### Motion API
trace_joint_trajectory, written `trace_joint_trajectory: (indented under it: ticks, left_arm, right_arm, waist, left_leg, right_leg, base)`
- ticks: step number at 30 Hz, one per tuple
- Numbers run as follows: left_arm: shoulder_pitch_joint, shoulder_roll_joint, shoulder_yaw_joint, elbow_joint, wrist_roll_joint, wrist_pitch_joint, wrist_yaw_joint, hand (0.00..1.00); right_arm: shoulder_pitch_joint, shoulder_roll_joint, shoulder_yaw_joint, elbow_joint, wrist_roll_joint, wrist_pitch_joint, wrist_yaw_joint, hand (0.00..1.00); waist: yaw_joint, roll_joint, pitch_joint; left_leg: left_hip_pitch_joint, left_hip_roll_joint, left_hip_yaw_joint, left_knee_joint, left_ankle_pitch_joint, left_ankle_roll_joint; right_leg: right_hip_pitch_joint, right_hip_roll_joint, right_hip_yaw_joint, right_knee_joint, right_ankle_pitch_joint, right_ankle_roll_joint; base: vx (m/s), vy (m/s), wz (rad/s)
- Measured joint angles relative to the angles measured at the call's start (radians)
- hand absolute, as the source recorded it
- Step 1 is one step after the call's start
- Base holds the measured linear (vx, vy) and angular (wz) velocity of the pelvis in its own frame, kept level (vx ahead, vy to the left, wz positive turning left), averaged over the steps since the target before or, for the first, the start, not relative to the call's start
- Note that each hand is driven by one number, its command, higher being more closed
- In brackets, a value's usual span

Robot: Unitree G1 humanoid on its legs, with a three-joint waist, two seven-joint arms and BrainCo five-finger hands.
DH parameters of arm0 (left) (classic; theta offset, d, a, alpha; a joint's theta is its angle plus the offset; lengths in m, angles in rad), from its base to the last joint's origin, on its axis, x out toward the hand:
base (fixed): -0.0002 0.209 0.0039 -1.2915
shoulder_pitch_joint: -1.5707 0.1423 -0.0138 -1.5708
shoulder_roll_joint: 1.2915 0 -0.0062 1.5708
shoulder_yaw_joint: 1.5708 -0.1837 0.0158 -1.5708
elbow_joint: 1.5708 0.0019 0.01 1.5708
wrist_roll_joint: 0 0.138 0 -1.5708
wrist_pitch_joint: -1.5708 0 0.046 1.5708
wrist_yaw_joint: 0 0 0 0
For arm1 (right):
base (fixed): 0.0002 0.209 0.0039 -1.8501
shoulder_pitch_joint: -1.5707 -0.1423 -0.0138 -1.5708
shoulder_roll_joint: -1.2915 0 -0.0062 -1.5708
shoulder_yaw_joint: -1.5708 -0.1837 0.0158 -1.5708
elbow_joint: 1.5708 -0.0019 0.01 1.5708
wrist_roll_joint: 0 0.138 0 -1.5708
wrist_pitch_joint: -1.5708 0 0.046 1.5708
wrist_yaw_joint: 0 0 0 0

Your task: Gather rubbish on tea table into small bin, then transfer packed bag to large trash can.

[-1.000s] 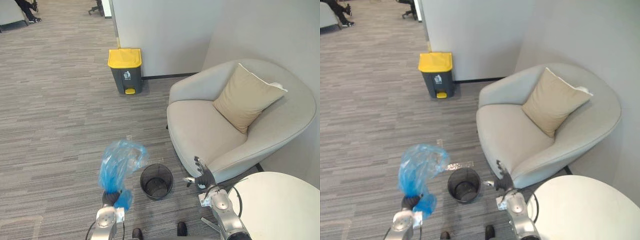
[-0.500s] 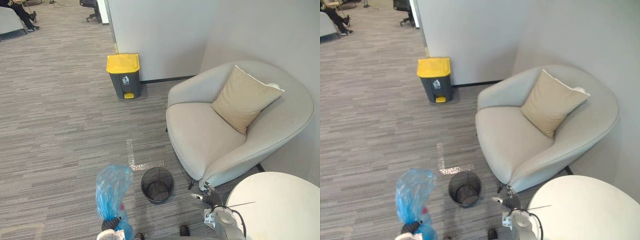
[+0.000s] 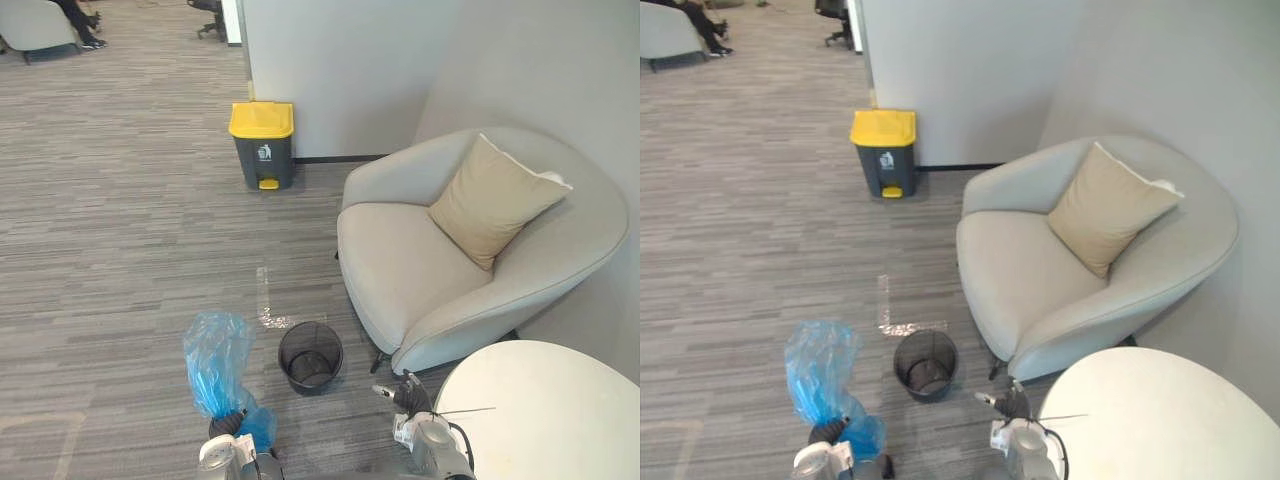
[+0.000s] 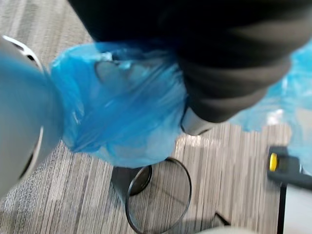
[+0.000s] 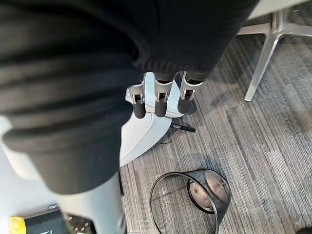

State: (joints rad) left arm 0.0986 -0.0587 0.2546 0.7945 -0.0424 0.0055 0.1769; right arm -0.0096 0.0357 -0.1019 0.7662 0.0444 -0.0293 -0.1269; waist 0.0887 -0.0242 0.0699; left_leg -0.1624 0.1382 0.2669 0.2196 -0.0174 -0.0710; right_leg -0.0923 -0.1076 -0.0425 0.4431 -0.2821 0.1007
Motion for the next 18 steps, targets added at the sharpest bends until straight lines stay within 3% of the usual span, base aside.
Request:
trace_joint_trajectory:
  ticks: [2, 4, 6, 8, 10, 11, 13, 14, 15, 17, 18]
  left_arm:
    - [-0.004, -0.004, -0.032, 0.024, -0.001, 0.001, 0.014, 1.00]
    - [-0.002, -0.006, -0.033, 0.025, -0.001, 0.001, 0.017, 1.00]
    - [0.005, -0.008, -0.023, 0.019, -0.002, 0.000, 0.017, 1.00]
    - [-0.008, -0.003, 0.000, 0.005, -0.001, -0.001, 0.018, 1.00]
    - [-0.008, -0.003, -0.001, 0.004, -0.001, -0.001, 0.019, 1.00]
    - [-0.009, -0.003, -0.018, 0.012, -0.001, 0.000, 0.017, 1.00]
    - [-0.010, -0.005, -0.026, 0.023, 0.000, 0.002, 0.016, 1.00]
    - [-0.017, -0.003, -0.025, 0.022, 0.000, 0.003, 0.015, 1.00]
    - [-0.021, 0.018, -0.023, 0.026, 0.001, 0.003, 0.019, 1.00]
    - [-0.019, 0.027, -0.036, 0.035, 0.003, 0.003, 0.019, 1.00]
    - [-0.016, 0.031, -0.050, 0.039, 0.004, 0.002, 0.019, 1.00]
  right_arm:
    - [-0.023, -0.007, 0.001, 0.000, 0.008, 0.000, -0.012, 0.00]
    - [-0.009, -0.006, 0.008, 0.006, 0.016, 0.001, -0.018, 0.00]
    - [-0.014, -0.004, 0.008, 0.028, 0.016, 0.003, -0.029, 0.00]
    - [-0.026, -0.005, 0.005, 0.036, 0.016, 0.003, -0.038, 0.00]
    - [-0.019, -0.005, 0.005, 0.035, 0.016, 0.002, -0.042, 0.00]
    - [-0.012, -0.005, 0.004, 0.034, 0.016, 0.002, -0.042, 0.00]
    - [0.002, -0.004, -0.003, 0.033, 0.016, 0.002, -0.043, 0.00]
    - [0.005, 0.002, -0.018, 0.036, 0.016, 0.005, -0.044, 0.00]
    - [0.028, 0.025, -0.020, 0.036, 0.019, 0.013, -0.044, 0.00]
    - [0.036, 0.025, -0.034, 0.035, 0.021, 0.013, -0.045, 0.00]
    - [0.036, 0.025, -0.043, 0.036, 0.027, 0.012, -0.049, 0.00]
  waist:
    - [-0.005, 0.048, 0.023]
    - [-0.012, 0.068, 0.027]
    - [-0.014, 0.057, 0.035]
    - [-0.011, 0.032, 0.052]
    - [-0.019, 0.017, 0.055]
    - [-0.032, 0.024, 0.051]
    - [-0.034, 0.042, 0.041]
    - [-0.034, 0.032, 0.048]
    - [-0.028, 0.004, 0.037]
    - [-0.033, -0.019, 0.019]
    - [-0.033, -0.015, 0.014]
  left_leg:
    - [-0.029, 0.027, -0.030, -0.052, 0.069, -0.011]
    - [-0.021, 0.032, -0.058, -0.114, 0.119, -0.020]
    - [-0.020, 0.033, -0.057, -0.157, 0.105, -0.035]
    - [-0.050, 0.017, -0.043, 0.006, 0.069, 0.018]
    - [-0.044, 0.006, -0.001, 0.148, -0.038, 0.038]
    - [-0.029, 0.022, 0.038, 0.203, -0.113, 0.032]
    - [-0.005, 0.049, 0.088, 0.192, -0.191, 0.020]
    - [-0.009, 0.034, 0.094, 0.170, -0.202, 0.023]
    - [0.003, -0.021, 0.094, 0.098, -0.170, 0.041]
    - [0.027, -0.067, 0.091, 0.034, -0.142, 0.060]
    - [0.032, -0.085, 0.090, 0.013, -0.135, 0.070]
  right_leg:
    - [0.021, 0.037, -0.037, -0.120, 0.035, -0.060]
    - [0.017, 0.049, -0.073, -0.123, 0.046, -0.073]
    - [0.008, 0.041, -0.115, -0.138, 0.063, -0.095]
    - [-0.001, -0.001, -0.132, -0.156, 0.097, -0.095]
    - [-0.014, -0.040, -0.147, -0.159, 0.112, -0.075]
    - [-0.018, -0.060, -0.169, -0.171, 0.129, -0.055]
    - [-0.029, -0.068, -0.185, -0.170, 0.142, -0.031]
    - [-0.033, -0.076, -0.191, -0.170, 0.148, -0.017]
    - [-0.027, -0.104, -0.198, -0.215, 0.175, -0.014]
    - [-0.013, -0.129, -0.194, -0.258, 0.206, -0.009]
    - [-0.005, -0.136, -0.190, -0.280, 0.218, -0.016]
  base:
    - [-0.25, -0.141, 0.09]
    - [-0.32, -0.121, 0.53]
    - [-0.26, -0.039, 0.50]
    - [-0.18, 0.068, 0.28]
    - [-0.16, 0.146, 0.42]
    - [-0.13, 0.195, 0.58]
    - [-0.07, 0.254, 0.45]
    - [-0.03, 0.288, 0.36]
    - [-0.01, 0.214, 0.29]
    - [-0.03, 0.196, 0.20]
    - [-0.02, 0.182, 0.14]
